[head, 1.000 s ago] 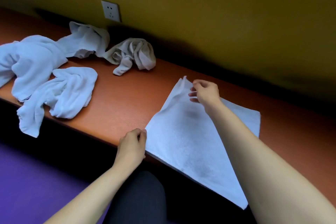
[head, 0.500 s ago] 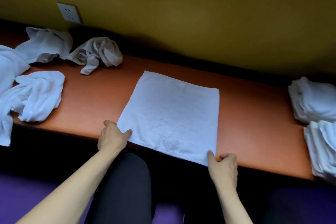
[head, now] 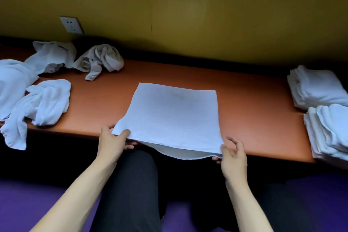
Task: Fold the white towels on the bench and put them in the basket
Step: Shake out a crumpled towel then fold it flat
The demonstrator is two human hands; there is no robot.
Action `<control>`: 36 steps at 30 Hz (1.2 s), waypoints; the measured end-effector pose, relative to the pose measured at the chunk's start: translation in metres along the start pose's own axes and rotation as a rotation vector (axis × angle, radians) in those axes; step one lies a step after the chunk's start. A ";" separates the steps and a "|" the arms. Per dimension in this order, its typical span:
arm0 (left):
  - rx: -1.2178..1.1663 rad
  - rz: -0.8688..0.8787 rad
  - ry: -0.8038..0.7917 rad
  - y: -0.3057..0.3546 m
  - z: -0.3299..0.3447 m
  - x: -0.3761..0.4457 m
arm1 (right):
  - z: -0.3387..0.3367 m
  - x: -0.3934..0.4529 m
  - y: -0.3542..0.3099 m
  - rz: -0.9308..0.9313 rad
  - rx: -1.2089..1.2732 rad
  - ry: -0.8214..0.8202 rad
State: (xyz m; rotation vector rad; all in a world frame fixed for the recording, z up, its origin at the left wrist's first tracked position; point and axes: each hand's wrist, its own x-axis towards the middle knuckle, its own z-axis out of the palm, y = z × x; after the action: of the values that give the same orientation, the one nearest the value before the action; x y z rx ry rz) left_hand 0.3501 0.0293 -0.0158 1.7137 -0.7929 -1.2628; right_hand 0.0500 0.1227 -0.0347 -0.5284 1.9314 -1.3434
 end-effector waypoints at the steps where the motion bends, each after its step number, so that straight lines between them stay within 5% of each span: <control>1: -0.027 0.024 -0.004 0.001 -0.002 -0.007 | -0.002 -0.001 -0.002 0.023 0.099 -0.014; 6: -0.113 0.055 -0.003 0.002 -0.012 -0.019 | -0.011 0.000 -0.027 0.225 0.646 -0.079; 11: -0.275 0.094 -0.209 0.016 -0.011 -0.013 | -0.013 0.024 -0.048 0.289 0.758 -0.127; 18: 0.283 0.391 0.000 0.016 0.009 0.033 | 0.012 0.082 -0.049 -0.195 -0.023 -0.079; 24: 0.561 0.618 0.108 0.037 0.028 0.104 | 0.039 0.144 -0.057 -0.392 -0.231 -0.057; 32: 0.611 0.420 0.112 0.036 0.075 0.168 | 0.079 0.201 -0.046 -0.283 -0.449 0.006; 36: 0.628 0.382 0.076 0.025 0.080 0.177 | 0.084 0.202 -0.034 -0.371 -0.641 0.024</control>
State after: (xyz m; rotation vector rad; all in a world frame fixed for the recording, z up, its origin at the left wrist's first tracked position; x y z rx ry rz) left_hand 0.3247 -0.1547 -0.0791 1.9405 -1.5005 -0.7172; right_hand -0.0232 -0.0800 -0.0857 -1.2308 2.3572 -0.9049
